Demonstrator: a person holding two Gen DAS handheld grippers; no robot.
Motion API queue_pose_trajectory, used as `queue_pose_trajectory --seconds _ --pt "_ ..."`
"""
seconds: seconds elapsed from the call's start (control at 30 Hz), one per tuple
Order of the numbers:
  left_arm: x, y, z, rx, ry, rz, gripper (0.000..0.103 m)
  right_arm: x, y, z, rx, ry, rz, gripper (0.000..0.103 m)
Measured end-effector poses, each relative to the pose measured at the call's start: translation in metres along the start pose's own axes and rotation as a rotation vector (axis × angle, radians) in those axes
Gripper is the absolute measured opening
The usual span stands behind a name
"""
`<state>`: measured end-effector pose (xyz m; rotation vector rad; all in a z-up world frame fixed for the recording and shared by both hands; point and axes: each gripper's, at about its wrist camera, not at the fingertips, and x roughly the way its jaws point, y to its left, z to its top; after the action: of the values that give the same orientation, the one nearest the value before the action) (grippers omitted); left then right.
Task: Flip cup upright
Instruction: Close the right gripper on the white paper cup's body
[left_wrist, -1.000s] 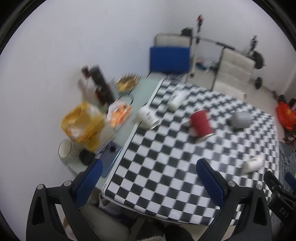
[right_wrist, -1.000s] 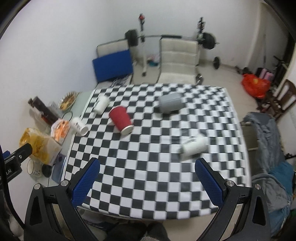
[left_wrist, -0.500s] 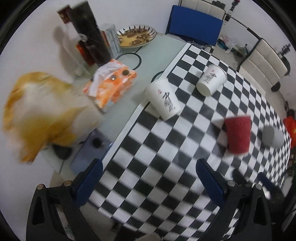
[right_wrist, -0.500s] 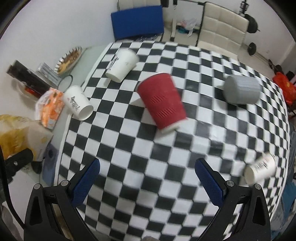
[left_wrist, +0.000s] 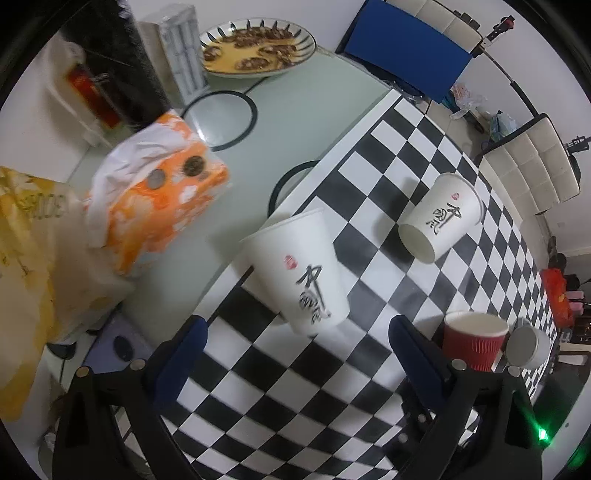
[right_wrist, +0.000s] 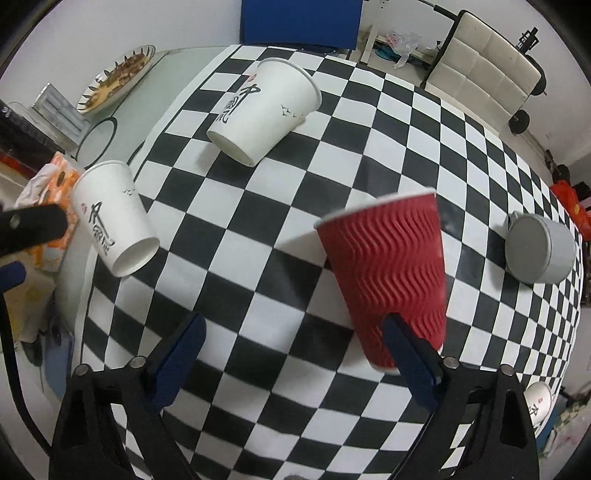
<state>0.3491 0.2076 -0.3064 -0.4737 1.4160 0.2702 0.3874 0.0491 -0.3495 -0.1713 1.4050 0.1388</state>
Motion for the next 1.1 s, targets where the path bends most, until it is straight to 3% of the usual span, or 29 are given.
queue_pose_trajectory --seconds 0.13,0.2,0.43,0.5,0.83,1.1 --pt "0.018 -0.005 0.008 0.013 0.01 0.012 0.098 0.002 0.004 0.005 -0.004 0.0 -0.022 0.092" --pt "0.027 -0.007 0.012 0.02 0.023 0.018 0.079 0.002 0.006 0.008 -0.007 -0.001 -0.031 0.092" --pt "0.051 -0.012 0.022 0.087 0.041 0.065 0.077 0.004 0.013 0.013 -0.006 0.004 -0.055 0.092" --pt "0.055 -0.011 0.023 0.108 0.037 0.066 0.068 0.005 0.015 0.013 -0.005 0.009 -0.06 0.092" --pt "0.021 -0.015 0.012 0.228 -0.075 0.108 0.065 -0.006 0.011 0.004 0.006 0.011 -0.07 0.091" --pt "-0.019 -0.027 -0.027 0.335 -0.148 0.119 0.064 -0.034 -0.005 -0.016 0.044 -0.011 -0.048 0.091"
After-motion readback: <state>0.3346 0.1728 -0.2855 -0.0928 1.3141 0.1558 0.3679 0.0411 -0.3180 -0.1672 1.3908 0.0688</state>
